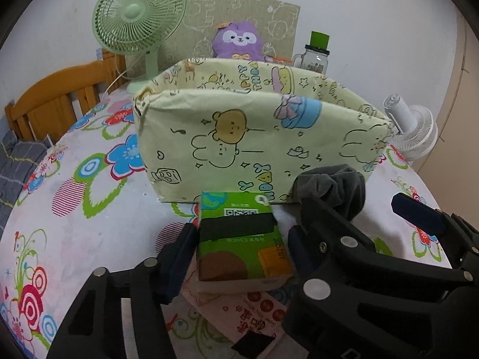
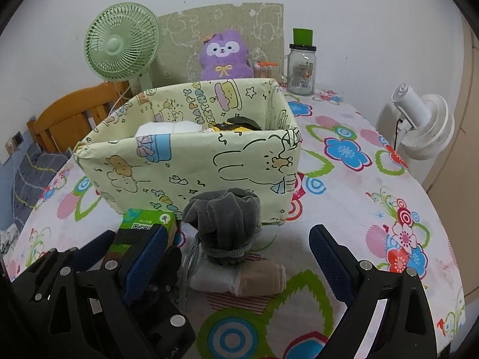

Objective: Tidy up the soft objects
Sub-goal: 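Grasp the green tissue pack with the left tool while the right tool grasps the grey sock bundle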

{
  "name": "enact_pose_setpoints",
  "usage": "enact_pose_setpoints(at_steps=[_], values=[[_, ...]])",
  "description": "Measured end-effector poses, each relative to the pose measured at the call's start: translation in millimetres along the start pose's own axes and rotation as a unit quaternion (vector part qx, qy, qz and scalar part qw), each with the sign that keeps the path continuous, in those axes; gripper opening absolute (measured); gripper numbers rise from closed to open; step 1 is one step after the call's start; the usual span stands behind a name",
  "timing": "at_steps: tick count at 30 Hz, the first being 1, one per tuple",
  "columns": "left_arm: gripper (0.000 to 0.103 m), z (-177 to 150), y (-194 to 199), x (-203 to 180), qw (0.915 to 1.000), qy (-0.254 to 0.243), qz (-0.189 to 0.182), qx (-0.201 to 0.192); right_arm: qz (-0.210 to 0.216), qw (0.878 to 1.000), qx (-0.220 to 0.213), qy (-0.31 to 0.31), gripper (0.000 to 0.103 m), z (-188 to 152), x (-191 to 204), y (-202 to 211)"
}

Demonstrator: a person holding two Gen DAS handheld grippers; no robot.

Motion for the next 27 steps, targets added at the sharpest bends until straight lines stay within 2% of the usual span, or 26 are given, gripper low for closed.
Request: enact_pose_setpoints(at_steps=[7, 13, 14, 20, 27], values=[[0.056, 2.0, -9.1, 4.3, 1.0, 0.003, 0.0, 0.008, 0.004, 1.0, 0.007, -0.001, 0.097, 3.1, 4.1, -13.5], [0.054, 2.7, -11.0, 3.8, 0.9999, -0.003, -0.001, 0.014, 0.009, 1.0, 0.011, -0.005, 0.097, 4.8, 7.0, -21.2], [0.054, 3.0, -11.0, 3.7, 0.9999, -0.003, 0.0, 0.015, 0.009, 1.0, 0.011, -0.004, 0.095, 5.1, 7.4, -21.7], [0.054, 3.1, -10.8, 1.9, 0.9998, -0.01, 0.005, 0.014, 0.013, 0.999, 0.027, -0.013, 0.066, 1.3, 6.5, -26.3], [0.052, 3.3, -6.3, -1.5, 0.9998, -0.017, 0.008, 0.009, 0.003, 1.0, 0.021, -0.012, 0.051, 0.3, 2.7, -20.9]])
Point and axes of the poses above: each gripper's, at about its wrist camera, not at the fingertips, and y roughly against the way its jaws point, x to its left, z to its top, the point moved 7 cm from there along -y, roughly the way its jaws point, and after that the axes turned 15 degrees about -y, right-handed, at the moved point
